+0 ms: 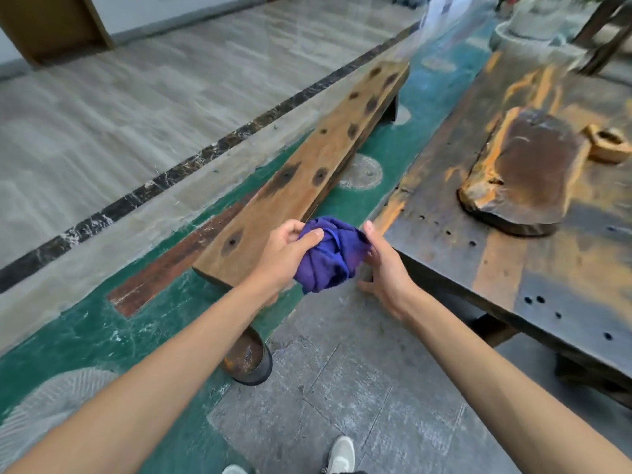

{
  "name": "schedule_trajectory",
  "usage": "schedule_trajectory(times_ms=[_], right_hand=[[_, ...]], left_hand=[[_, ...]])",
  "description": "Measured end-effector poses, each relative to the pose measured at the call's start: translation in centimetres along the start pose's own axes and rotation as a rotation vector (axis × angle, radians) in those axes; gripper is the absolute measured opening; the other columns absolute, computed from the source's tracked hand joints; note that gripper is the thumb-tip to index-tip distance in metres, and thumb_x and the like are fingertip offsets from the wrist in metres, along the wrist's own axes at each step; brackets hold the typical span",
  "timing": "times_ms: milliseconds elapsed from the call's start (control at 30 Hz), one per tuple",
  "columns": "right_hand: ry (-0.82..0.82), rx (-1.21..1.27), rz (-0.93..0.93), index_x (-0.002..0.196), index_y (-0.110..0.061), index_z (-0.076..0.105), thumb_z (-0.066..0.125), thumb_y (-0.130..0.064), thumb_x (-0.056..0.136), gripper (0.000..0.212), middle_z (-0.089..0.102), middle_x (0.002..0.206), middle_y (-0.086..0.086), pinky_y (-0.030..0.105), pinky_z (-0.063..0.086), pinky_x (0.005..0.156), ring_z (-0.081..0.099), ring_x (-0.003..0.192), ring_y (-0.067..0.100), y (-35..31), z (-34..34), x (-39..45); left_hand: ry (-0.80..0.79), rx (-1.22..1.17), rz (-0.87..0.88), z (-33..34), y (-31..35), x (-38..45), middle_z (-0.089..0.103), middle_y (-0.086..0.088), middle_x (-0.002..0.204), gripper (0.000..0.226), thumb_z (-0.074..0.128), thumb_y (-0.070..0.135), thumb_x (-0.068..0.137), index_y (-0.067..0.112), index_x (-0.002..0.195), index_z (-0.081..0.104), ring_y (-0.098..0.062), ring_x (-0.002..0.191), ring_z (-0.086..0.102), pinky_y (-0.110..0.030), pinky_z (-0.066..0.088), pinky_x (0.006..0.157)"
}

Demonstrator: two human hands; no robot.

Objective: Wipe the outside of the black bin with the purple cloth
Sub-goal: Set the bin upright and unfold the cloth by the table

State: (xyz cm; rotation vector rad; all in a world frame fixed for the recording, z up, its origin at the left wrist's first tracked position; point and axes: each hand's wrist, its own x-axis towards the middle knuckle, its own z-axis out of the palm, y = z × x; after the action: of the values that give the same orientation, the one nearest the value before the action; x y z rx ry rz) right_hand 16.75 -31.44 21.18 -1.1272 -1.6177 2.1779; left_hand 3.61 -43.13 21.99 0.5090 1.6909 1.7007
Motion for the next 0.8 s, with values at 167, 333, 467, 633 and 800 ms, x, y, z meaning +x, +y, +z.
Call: schedule_trajectory(times_ms=[167,333,467,633,800], right_hand=[[0.084,-0.262,-0.403,0.145,-0.038,0.041,0.076,-0.066,0.067,0.089,0.051,0.138,-0.01,0.02,0.044,0.099,0.054,0.125,0.003,-2.9,-1.8,-3.2],[-0.026,-0.34,-0.554,0.14,-0.032,0.053,0.088,-0.03,0.076,0.072,0.064,0.127,0.001,0.029,0.058,0.089,0.071,0.108,0.022,-4.5,-3.0,-4.7],[-0.002,-0.07,-0.467,0.108,-0.015,0.075,0.073,-0.004,0.091,0.02,0.077,0.107,0.008,0.027,0.059,0.071,0.074,0.088,0.011,-4.8,-4.9,-5.2],[0.187,0.095,-0.358,0.104,-0.016,0.067,0.066,0.001,0.094,0.02,0.066,0.121,0.023,0.032,0.062,0.07,0.074,0.082,0.016,-4.1,-7.9,-5.2],[0.212,-0.119,-0.272,0.092,-0.026,0.079,0.047,0.007,0.092,0.046,0.063,0.109,0.012,0.03,0.064,0.073,0.07,0.076,0.007,-3.5,-7.9,-4.7]], left_hand=[[0.028,-0.086,-0.017,3.6,3.9,-0.5,0.068,-0.014,0.093,0.023,0.072,0.012,0.089,0.003,0.103,0.057,-0.019,0.077,0.062,-0.031,0.05,0.074],[-0.109,-0.24,-0.092,5.1,5.6,-1.6,0.074,-0.009,0.09,0.05,0.078,0.02,0.079,0.0,0.119,0.055,-0.02,0.075,0.069,-0.031,0.057,0.067],[-0.147,-0.373,-0.075,4.7,6.1,-1.4,0.074,-0.01,0.095,0.058,0.077,0.017,0.07,0.002,0.121,0.054,-0.014,0.077,0.072,-0.027,0.061,0.072],[-0.129,-0.335,-0.101,3.6,6.2,-0.7,0.071,-0.01,0.108,0.054,0.079,0.007,0.073,0.016,0.119,0.052,-0.017,0.082,0.072,-0.032,0.06,0.069],[-0.174,-0.022,-0.097,5.1,6.3,-0.4,0.069,-0.008,0.1,0.047,0.065,0.002,0.089,0.041,0.115,0.064,-0.019,0.077,0.065,-0.031,0.055,0.064]])
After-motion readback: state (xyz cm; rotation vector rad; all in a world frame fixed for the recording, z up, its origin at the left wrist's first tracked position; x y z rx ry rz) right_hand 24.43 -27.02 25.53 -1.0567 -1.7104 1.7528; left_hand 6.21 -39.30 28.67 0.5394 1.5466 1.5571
